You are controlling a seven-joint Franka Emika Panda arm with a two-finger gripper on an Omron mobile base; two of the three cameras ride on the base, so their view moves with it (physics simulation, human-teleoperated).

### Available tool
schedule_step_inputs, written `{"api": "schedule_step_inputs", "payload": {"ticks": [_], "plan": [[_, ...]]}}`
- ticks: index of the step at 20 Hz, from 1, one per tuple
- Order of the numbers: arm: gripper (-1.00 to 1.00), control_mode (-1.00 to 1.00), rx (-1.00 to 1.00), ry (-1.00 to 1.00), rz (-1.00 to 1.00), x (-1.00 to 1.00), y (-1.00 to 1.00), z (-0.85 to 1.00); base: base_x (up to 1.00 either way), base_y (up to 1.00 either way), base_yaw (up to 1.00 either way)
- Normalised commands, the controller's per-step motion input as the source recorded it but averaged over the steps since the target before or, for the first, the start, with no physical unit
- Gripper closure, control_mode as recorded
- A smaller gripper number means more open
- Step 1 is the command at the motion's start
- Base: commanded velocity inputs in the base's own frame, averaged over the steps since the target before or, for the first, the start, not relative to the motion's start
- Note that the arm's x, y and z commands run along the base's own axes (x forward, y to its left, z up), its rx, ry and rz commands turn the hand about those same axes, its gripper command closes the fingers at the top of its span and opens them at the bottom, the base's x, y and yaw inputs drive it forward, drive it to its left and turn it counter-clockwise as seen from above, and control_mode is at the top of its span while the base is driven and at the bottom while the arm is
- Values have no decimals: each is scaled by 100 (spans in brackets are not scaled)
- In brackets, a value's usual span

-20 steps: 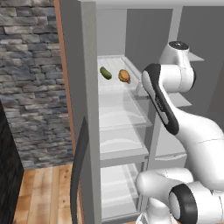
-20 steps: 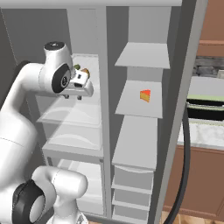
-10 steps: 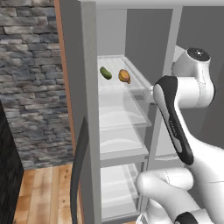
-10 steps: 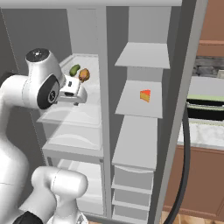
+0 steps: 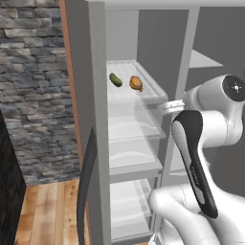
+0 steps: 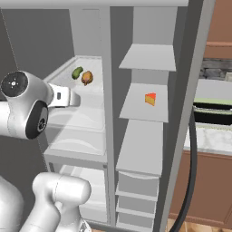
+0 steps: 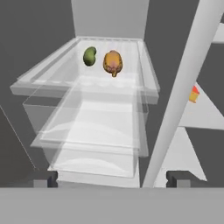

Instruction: There's a chicken drumstick in the fridge that needs to be moved to the freezer for freezing. Pick up the chicken drumstick from the fridge, place it on any shelf in the freezer, and close the fridge and freezer doors when done.

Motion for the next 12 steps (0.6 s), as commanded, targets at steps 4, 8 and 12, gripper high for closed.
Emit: {"api": "schedule_step_inputs", "payload": {"ticks": [4,8,12], "plan": [[-100,-100,0,-13,1,0,17,32,0,0,0],[-100,-100,0,-1,0,10,31,31,0,0,0],[-100,-100,0,0,0,31,23,20,0,0,0]]}}
